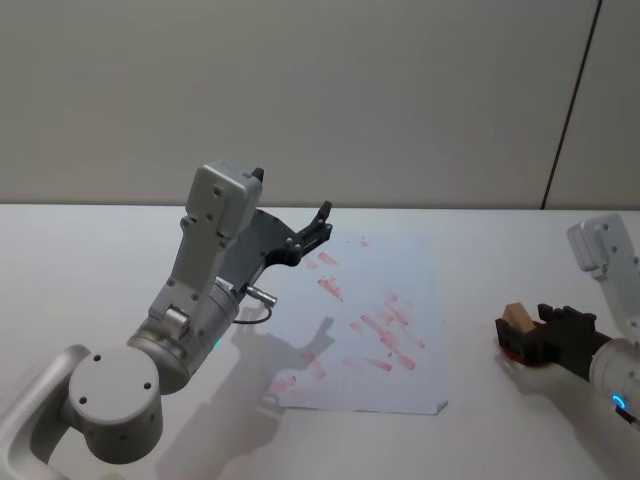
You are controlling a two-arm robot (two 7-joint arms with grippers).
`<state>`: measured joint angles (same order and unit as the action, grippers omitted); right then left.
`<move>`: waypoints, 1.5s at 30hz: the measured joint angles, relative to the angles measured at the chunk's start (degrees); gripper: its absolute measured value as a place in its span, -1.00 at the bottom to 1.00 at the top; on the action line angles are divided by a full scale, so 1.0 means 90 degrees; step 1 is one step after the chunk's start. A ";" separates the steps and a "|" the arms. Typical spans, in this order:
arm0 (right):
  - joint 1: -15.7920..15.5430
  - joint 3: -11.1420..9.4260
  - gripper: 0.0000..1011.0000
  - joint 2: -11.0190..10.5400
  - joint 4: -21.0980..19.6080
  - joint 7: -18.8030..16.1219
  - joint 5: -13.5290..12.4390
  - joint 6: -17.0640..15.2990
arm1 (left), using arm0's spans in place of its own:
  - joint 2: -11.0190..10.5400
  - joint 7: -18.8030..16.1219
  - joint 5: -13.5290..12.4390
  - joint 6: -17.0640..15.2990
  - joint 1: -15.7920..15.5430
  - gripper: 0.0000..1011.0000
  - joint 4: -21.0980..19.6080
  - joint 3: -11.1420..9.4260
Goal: Use the one hand to pick up the stamp and affix it onto the A4 paper.
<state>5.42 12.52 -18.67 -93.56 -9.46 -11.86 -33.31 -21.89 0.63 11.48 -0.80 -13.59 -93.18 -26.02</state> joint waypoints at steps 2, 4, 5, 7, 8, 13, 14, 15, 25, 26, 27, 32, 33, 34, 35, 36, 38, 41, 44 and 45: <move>0.0004 0.0001 0.35 0.0003 0.0006 -0.0001 0.0004 0.0001 | 0.0000 0.0000 0.0000 0.0000 0.0000 0.98 0.0000 0.0000; 0.0010 0.0002 0.50 0.0007 0.0012 -0.0003 0.0011 0.0003 | 0.0000 0.0000 0.0000 0.0000 0.0000 0.98 0.0000 0.0000; 0.0012 0.0003 0.52 0.0008 0.0013 -0.0003 0.0013 0.0004 | 0.0000 0.0000 0.0000 0.0000 0.0000 0.98 0.0000 0.0000; 0.0016 0.0004 0.63 0.0010 0.0017 -0.0004 0.0017 0.0006 | 0.0000 0.0000 0.0000 0.0000 0.0000 0.98 0.0000 0.0000; 0.0018 0.0005 0.71 0.0011 0.0019 -0.0005 0.0018 0.0006 | 0.0000 0.0000 0.0000 0.0000 0.0000 0.98 0.0000 0.0000; 0.0024 0.0008 0.95 0.0014 0.0028 -0.0008 0.0023 0.0008 | 0.0000 0.0000 0.0000 0.0000 0.0000 0.98 0.0000 0.0000; 0.0024 0.0009 0.98 0.0015 0.0029 -0.0009 0.0024 0.0008 | 0.0000 0.0000 0.0000 0.0000 0.0000 0.98 0.0000 0.0000; 0.0024 0.0009 0.98 0.0015 0.0029 -0.0009 0.0024 0.0008 | 0.0000 0.0000 0.0000 0.0000 0.0000 0.98 0.0000 0.0000; -0.0001 0.0010 0.98 0.0021 -0.0012 0.0001 0.0018 0.0041 | 0.0000 0.0000 0.0000 0.0000 0.0000 0.98 0.0000 0.0000; -0.0001 0.0010 0.98 0.0021 -0.0012 0.0001 0.0018 0.0041 | 0.0000 0.0000 0.0000 0.0000 0.0000 0.98 0.0000 0.0000; -0.0028 0.0009 0.98 0.0020 -0.0053 0.0031 -0.0004 0.0080 | 0.0000 0.0000 0.0000 0.0000 0.0000 0.98 0.0000 0.0000; -0.0144 -0.0002 0.98 0.0017 -0.0229 0.0167 -0.0085 0.0236 | 0.0000 0.0000 0.0000 0.0000 0.0000 0.98 0.0000 0.0000; -0.0194 -0.0010 0.98 0.0016 -0.0307 0.0230 -0.0118 0.0311 | 0.0000 0.0000 0.0000 0.0000 0.0000 0.98 0.0000 0.0000; -0.0216 -0.0013 0.98 0.0016 -0.0342 0.0259 -0.0132 0.0347 | 0.0000 0.0000 0.0000 0.0000 0.0000 0.98 0.0000 0.0000; -0.0240 -0.0016 0.98 0.0015 -0.0378 0.0278 -0.0142 0.0372 | 0.0000 0.0000 0.0000 0.0000 0.0000 0.98 0.0000 0.0000; -0.0264 -0.0019 0.98 0.0015 -0.0417 0.0317 -0.0161 0.0424 | 0.0000 0.0000 0.0000 0.0000 0.0000 0.98 0.0000 0.0000; -0.0346 -0.0027 0.98 0.0014 -0.0549 0.0408 -0.0205 0.0560 | 0.0000 0.0000 0.0000 0.0000 0.0000 0.98 0.0000 0.0000; -0.0484 -0.0043 0.98 0.0017 -0.0768 0.0589 -0.0268 0.0776 | 0.0000 0.0000 0.0000 0.0000 0.0000 0.98 0.0000 0.0000; -0.0568 -0.0049 0.98 0.0023 -0.0905 0.0701 -0.0313 0.0906 | 0.0000 0.0001 0.0000 0.0000 0.0000 0.98 0.0000 0.0000; -0.0588 -0.0051 0.98 0.0024 -0.0939 0.0730 -0.0326 0.0942 | 0.0000 0.0001 0.0000 0.0000 0.0000 0.98 0.0000 0.0000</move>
<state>0.13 12.06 -18.45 -102.01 -2.89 -14.79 -24.83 -21.89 0.63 11.48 -0.79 -13.58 -93.18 -26.02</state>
